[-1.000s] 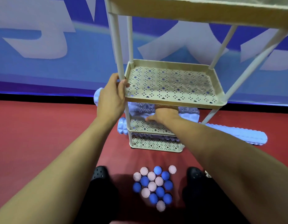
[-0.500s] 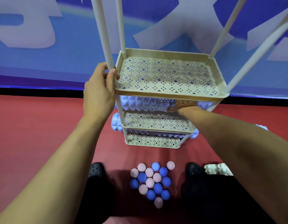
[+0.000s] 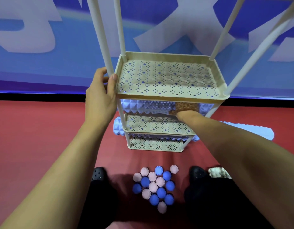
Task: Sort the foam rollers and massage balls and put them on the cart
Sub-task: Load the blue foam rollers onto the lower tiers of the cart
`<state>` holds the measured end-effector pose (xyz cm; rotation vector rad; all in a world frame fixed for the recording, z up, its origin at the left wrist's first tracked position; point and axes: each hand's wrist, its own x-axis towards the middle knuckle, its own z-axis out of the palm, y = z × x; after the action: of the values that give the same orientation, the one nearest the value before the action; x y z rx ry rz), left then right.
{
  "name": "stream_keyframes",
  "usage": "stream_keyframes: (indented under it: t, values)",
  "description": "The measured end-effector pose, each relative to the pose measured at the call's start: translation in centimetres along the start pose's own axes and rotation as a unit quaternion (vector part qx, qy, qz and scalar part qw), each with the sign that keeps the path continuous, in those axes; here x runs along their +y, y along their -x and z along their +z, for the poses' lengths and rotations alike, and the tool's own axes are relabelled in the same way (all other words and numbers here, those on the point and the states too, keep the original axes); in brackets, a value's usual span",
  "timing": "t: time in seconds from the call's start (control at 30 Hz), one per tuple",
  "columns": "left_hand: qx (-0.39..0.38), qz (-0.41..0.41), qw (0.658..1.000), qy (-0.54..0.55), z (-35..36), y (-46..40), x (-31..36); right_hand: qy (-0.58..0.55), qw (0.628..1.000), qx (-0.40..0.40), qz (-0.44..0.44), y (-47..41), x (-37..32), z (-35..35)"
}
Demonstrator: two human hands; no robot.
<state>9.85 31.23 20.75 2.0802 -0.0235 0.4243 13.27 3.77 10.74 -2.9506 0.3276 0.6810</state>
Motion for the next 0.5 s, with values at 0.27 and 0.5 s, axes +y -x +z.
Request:
stream_keyframes:
  t: [0.27,0.5]
  values:
    - [-0.072,-0.062,0.993,-0.075,-0.3,1.7,-1.7,0.004,0.985,0.161,-0.057,3.8,0.9,2.1]
    - [-0.29,-0.132,0.914,-0.25,0.7,4.9,-2.6,0.056,0.925,0.204,-0.317,9.1,7.2,5.9]
